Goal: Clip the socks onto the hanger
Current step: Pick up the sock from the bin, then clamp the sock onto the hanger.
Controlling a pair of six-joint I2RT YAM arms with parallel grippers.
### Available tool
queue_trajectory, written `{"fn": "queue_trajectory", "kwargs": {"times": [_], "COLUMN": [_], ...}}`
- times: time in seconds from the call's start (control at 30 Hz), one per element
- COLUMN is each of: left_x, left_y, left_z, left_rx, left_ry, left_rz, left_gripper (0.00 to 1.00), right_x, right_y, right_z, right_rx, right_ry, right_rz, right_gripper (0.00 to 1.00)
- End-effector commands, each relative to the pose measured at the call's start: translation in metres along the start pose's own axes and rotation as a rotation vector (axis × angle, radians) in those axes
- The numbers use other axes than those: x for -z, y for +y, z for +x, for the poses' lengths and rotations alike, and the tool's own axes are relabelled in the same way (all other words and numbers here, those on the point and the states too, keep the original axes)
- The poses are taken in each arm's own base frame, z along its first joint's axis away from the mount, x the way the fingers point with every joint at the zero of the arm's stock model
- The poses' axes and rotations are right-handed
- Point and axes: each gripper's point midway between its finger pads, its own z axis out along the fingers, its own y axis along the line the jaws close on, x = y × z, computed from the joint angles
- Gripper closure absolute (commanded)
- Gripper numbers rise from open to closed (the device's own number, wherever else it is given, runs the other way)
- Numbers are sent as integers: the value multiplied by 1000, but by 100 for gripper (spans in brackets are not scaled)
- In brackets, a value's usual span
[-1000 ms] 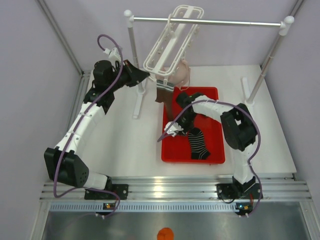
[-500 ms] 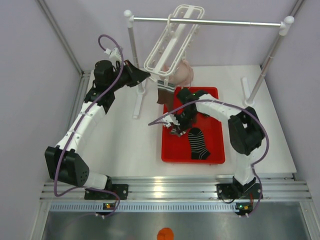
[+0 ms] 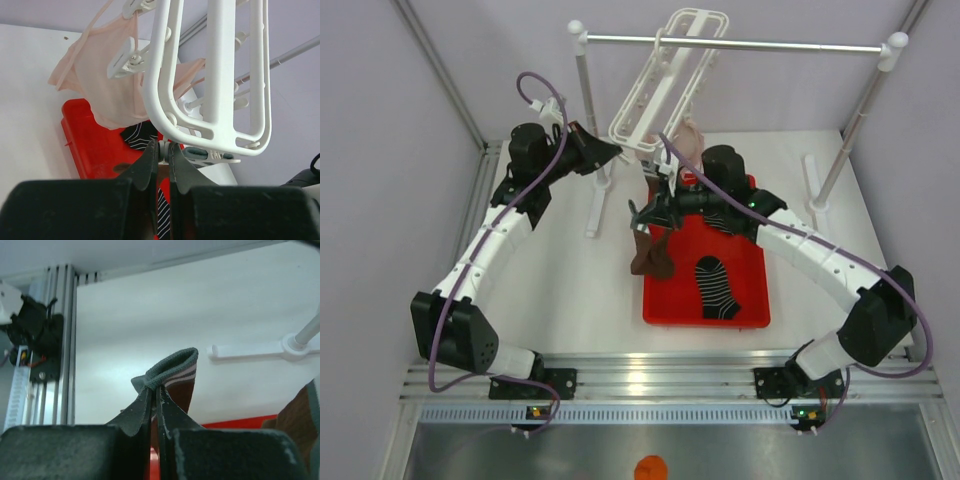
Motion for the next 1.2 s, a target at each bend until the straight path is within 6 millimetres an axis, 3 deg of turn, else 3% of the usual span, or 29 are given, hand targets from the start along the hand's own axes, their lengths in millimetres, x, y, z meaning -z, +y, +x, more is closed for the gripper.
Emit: {"fn": "queue_trajectory", "kwargs": {"times": [0.0, 0.1, 0.23, 0.7, 1.17], "left_x": [3, 5, 6, 8, 7], "left_y": [-8, -9, -10, -4, -4], "left_z": [-2, -3, -2, 6, 8], "left_rx": [-11, -18, -23, -47, -57], "left_ry": [-6, -8, -7, 14, 25], "left_rz": [37, 41, 40, 28, 33], "left_gripper": [100, 100, 100, 100, 100], "right_x": [-9, -9, -7, -14, -17], "right_y": [-14, -48, -73, -93, -99], "right_z": [-53, -52, -47, -53, -78], "right_rx": [-147, -192, -231, -186, -149], "right_ry": [-196, -212, -227, -223, -263], "right_rz": [116, 284, 418, 463, 449], "right_gripper": [100, 100, 100, 100, 100]}}
